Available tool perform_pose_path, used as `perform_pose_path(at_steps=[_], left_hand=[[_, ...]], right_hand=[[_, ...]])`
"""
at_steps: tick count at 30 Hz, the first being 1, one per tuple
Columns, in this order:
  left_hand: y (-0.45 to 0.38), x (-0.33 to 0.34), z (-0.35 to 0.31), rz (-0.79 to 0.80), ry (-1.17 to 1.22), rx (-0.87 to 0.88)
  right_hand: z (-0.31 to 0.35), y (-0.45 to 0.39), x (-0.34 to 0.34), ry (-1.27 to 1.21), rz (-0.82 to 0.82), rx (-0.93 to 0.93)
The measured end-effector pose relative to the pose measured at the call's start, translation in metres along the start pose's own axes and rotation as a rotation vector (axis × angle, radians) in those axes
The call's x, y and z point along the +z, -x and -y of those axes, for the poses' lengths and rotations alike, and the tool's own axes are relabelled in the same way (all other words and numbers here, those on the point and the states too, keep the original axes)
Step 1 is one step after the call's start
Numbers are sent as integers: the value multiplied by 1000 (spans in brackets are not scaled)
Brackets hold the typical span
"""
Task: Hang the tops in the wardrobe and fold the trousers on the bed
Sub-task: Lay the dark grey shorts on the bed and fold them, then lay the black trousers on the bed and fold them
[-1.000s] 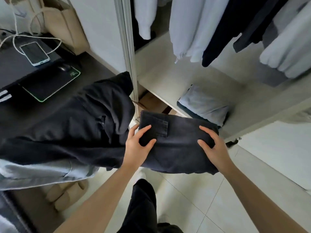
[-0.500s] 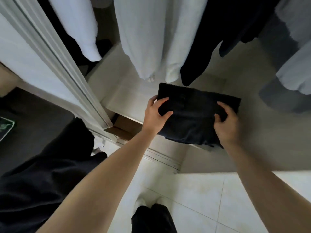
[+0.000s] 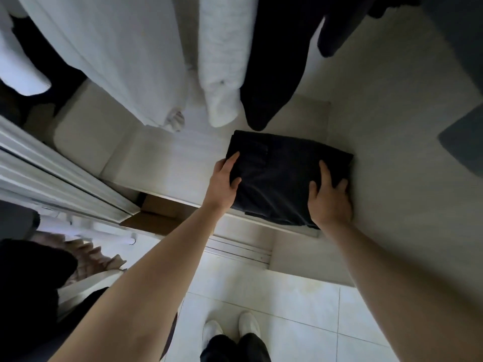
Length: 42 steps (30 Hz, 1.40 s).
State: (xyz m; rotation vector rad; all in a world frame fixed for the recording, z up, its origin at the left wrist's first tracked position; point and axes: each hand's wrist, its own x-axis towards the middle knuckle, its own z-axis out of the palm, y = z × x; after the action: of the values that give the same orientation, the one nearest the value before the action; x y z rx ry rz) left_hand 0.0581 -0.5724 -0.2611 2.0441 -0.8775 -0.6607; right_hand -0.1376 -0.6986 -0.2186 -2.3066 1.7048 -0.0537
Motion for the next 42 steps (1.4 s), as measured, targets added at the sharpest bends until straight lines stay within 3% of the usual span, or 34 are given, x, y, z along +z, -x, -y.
perform_pose_path(at_steps=[3,6,12,16,26,36,42], left_hand=[[-3,6,4,-8,-72,51],[0,9,12,69,-196,-58],[26,-12,0,62,-188,-50],[67,-36,-19,7,-137,-65],[227,-99,-74,-295,155,-188],[406,-166,-113,-805,85,-294],[493,-211,-103,-1039,13,-383]], right_hand=[[-1,1,4,54,-26,-24],[-2,3,4,52,-11,-37],[15,29,-24,49,-32,-22],[26,70,-46,-22,-47,-120],[52,189,-91,-151,204,-498],[124,301,-132,-331,477,-1043],[171,360,-141,-375,517,-1284]])
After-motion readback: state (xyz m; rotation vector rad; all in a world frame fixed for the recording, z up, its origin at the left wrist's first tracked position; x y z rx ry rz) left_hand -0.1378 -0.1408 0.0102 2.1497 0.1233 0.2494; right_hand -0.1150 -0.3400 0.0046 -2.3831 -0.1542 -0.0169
